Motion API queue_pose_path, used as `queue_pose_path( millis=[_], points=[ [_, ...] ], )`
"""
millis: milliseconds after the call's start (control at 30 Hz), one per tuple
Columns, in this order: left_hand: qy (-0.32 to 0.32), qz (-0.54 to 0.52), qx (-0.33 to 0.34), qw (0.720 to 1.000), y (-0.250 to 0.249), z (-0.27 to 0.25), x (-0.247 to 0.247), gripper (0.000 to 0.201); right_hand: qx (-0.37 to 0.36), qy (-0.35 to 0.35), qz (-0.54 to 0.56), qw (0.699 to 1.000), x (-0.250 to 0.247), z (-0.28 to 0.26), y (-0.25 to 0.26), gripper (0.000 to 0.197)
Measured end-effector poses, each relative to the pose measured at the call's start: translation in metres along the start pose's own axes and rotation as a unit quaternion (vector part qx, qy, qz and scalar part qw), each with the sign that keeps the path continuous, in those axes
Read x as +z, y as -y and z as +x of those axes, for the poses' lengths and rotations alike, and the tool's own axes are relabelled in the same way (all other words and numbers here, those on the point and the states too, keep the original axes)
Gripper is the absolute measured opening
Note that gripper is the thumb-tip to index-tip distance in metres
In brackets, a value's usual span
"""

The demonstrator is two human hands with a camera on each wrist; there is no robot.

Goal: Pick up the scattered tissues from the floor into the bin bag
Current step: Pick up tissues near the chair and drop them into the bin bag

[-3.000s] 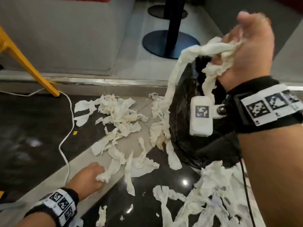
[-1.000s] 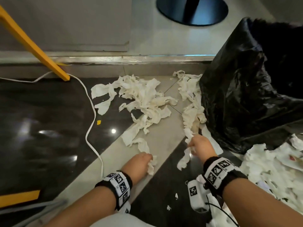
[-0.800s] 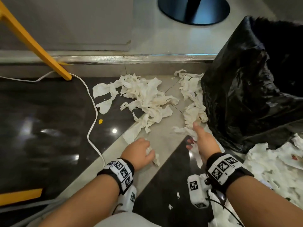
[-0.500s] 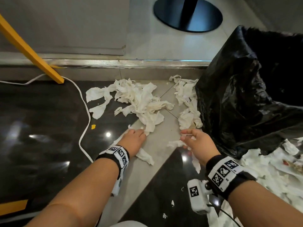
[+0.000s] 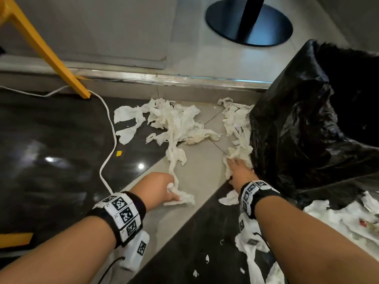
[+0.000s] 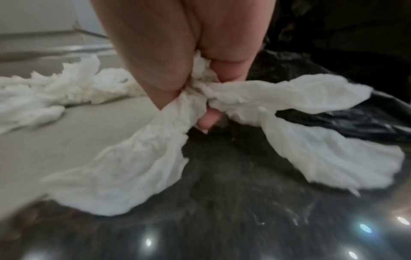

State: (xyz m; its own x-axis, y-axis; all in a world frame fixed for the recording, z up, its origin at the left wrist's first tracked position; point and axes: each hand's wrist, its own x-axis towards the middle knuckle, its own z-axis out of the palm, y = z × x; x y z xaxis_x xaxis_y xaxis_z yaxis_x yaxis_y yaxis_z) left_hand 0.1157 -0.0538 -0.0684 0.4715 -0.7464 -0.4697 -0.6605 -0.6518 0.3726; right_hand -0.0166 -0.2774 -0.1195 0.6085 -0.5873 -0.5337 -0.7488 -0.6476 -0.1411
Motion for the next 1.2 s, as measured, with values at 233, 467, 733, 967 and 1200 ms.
queue_pose_path(
  millis=[233,467,733,967,1200],
  points=[
    [-0.032,0.013,0.032,0.999,0.012,-0.008,0.010,0.008,0.007,-0.057,0.032,0.998,-0.003,-0.013,-0.001,0.026],
    [-0.098,-0.053,-0.014,0.994,-0.003,-0.007,0.008,0.013,0.079,-0.122,0.336,0.931,-0.040,-0.024,-0.005,0.023],
    [-0.099,-0.048,-0.010,0.994,-0.030,-0.021,-0.007,0.038,0.045,-0.099,0.639,0.762,-0.111,-0.049,-0.003,0.062],
    [-0.062,-0.005,-0.034,0.997,-0.049,-0.036,-0.034,0.030,-0.109,-0.100,0.836,0.528,-0.259,-0.120,-0.033,0.049],
    [-0.174,-0.038,-0.033,0.983,-0.138,-0.026,-0.104,0.042,-0.195,-0.329,0.758,0.529,-0.325,-0.173,-0.126,0.023]
  ],
)
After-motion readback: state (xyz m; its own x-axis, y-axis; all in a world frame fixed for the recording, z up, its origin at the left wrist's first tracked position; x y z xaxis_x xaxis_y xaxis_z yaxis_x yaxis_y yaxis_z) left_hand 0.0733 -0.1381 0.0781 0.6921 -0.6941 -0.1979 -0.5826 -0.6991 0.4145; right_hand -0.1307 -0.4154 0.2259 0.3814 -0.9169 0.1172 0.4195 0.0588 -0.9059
